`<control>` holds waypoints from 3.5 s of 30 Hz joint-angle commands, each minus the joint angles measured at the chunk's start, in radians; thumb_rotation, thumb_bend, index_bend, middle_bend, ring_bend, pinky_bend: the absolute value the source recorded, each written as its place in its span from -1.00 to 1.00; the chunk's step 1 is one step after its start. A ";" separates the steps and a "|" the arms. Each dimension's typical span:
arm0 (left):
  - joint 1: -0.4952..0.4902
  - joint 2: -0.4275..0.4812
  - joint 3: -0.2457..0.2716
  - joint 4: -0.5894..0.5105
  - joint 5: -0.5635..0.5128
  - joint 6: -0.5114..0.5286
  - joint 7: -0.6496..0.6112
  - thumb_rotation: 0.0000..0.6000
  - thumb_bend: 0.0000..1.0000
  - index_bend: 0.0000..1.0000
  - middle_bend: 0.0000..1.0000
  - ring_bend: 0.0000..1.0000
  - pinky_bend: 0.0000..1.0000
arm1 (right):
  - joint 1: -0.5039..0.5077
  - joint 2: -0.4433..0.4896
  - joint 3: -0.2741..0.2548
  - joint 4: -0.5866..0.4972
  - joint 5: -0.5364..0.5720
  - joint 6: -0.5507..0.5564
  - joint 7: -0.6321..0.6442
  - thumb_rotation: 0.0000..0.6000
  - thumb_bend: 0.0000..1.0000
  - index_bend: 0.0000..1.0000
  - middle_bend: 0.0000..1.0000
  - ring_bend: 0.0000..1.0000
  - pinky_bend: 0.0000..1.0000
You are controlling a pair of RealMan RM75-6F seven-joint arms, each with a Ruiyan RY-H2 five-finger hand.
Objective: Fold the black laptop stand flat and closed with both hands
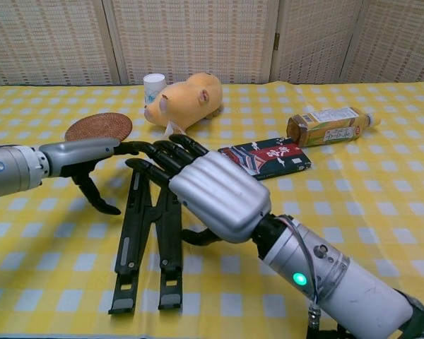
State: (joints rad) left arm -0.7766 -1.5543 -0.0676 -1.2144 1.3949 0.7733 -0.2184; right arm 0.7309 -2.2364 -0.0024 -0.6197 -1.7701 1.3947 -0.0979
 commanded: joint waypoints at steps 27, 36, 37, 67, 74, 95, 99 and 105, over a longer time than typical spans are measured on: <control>0.099 0.142 -0.016 -0.047 -0.028 0.126 -0.025 1.00 -0.60 -0.97 -0.98 -1.00 -1.00 | 0.368 0.587 0.077 -0.806 0.239 -0.827 -0.371 1.00 -0.53 -1.00 -1.00 -1.00 -1.00; 0.109 0.130 -0.008 -0.004 -0.014 0.123 -0.070 1.00 -0.60 -0.97 -0.99 -1.00 -1.00 | 0.412 0.517 0.076 -0.733 0.246 -0.853 -0.400 1.00 -0.53 -1.00 -1.00 -1.00 -1.00; 0.109 0.129 -0.007 0.000 -0.013 0.124 -0.074 1.00 -0.60 -0.97 -0.99 -1.00 -1.00 | 0.416 0.510 0.077 -0.728 0.247 -0.854 -0.399 1.00 -0.53 -1.00 -1.00 -1.00 -1.00; 0.136 0.131 0.004 0.036 0.013 0.141 -0.127 1.00 -0.60 -0.98 -1.00 -1.00 -1.00 | 0.517 0.429 0.103 -0.657 0.369 -0.910 -0.442 1.00 -0.53 -0.53 -0.57 -0.92 -1.00; 0.137 0.132 0.002 0.033 0.014 0.141 -0.127 1.00 -0.60 -0.98 -1.00 -1.00 -1.00 | 0.512 0.435 0.094 -0.656 0.345 -0.873 -0.417 1.00 -0.53 -0.26 -0.41 -0.79 -1.00; 0.180 0.203 -0.053 -0.074 -0.041 0.252 0.017 1.00 -0.58 -0.96 -1.00 -1.00 -1.00 | 0.348 0.586 0.115 -0.868 0.382 -0.588 -0.410 1.00 -0.53 -1.00 -1.00 -0.97 -1.00; 0.223 0.255 -0.067 -0.134 -0.082 0.312 0.094 1.00 -0.52 -0.91 -1.00 -1.00 -1.00 | 0.231 0.695 0.109 -1.000 0.411 -0.424 -0.443 1.00 -0.53 -1.00 -1.00 -0.94 -1.00; 0.308 0.318 -0.066 -0.229 -0.124 0.434 0.227 1.00 -0.51 -0.86 -1.00 -1.00 -1.00 | 0.055 0.870 0.050 -1.137 0.425 -0.230 -0.459 1.00 -0.53 -1.00 -1.00 -0.91 -1.00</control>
State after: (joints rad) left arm -0.5064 -1.2654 -0.1334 -1.4043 1.2920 1.1629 -0.0351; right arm 0.8699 -1.4456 0.0797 -1.6922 -1.3583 1.0790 -0.5446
